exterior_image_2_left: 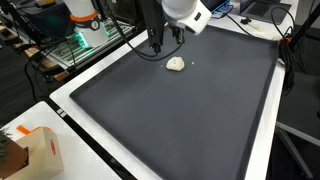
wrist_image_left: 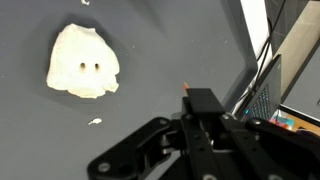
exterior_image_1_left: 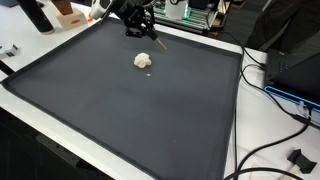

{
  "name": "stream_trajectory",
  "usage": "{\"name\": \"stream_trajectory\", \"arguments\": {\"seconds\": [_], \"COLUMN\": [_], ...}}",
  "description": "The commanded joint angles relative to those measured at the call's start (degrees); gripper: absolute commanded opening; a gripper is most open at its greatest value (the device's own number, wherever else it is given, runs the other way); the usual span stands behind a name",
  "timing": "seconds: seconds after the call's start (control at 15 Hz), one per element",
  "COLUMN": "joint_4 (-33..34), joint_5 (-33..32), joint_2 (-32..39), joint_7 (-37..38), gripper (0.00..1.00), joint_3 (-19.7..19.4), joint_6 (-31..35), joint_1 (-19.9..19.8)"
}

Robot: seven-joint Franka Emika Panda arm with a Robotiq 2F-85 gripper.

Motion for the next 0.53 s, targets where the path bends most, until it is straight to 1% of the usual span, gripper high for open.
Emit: {"name": "stream_trajectory", "arguments": {"seconds": [0.0,0.47], "joint_4": [1.2,2.5], "joint_5": [3.5,7.9], "joint_2": [1.9,4.3], "joint_7": [-1.6,-1.7], "gripper": [0.03,0.03], "joint_3": [-0.2,-0.9], "joint_6": [-2.1,-3.8], "joint_1": [-1.4,-2.6]}}
